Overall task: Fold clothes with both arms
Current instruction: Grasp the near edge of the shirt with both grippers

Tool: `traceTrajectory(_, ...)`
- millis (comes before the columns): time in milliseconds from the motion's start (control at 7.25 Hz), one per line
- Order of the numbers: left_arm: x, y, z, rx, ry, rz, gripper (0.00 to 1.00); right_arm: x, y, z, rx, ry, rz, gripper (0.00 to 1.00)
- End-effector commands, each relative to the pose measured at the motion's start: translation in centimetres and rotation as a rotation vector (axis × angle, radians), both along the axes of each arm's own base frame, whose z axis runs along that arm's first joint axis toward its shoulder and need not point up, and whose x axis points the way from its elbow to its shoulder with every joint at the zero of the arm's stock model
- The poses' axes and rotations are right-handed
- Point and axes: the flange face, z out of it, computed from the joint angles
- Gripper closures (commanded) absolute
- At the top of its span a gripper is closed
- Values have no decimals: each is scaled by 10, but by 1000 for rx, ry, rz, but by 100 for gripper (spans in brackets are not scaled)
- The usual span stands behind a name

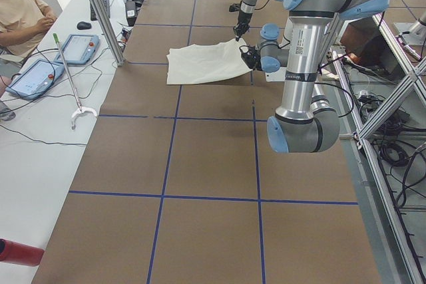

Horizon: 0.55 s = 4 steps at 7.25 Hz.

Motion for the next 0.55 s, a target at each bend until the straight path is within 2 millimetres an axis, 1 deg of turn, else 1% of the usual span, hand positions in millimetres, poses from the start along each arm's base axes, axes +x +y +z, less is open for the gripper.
traceTrajectory(0,-26,12,-51,-45,109,-24,100,41,8,-28,-6,-63,13,100)
traceTrajectory(138,-29,-15,-57,-16,96,-74,100,49,-8,-34,2,-75,45,100)
traceTrajectory(276,-37,-59,-64,94,84,-126,100,55,-33,-37,17,-73,85,100)
traceTrajectory(414,-35,-89,-58,161,37,-153,100,41,-70,-55,19,-81,103,100)
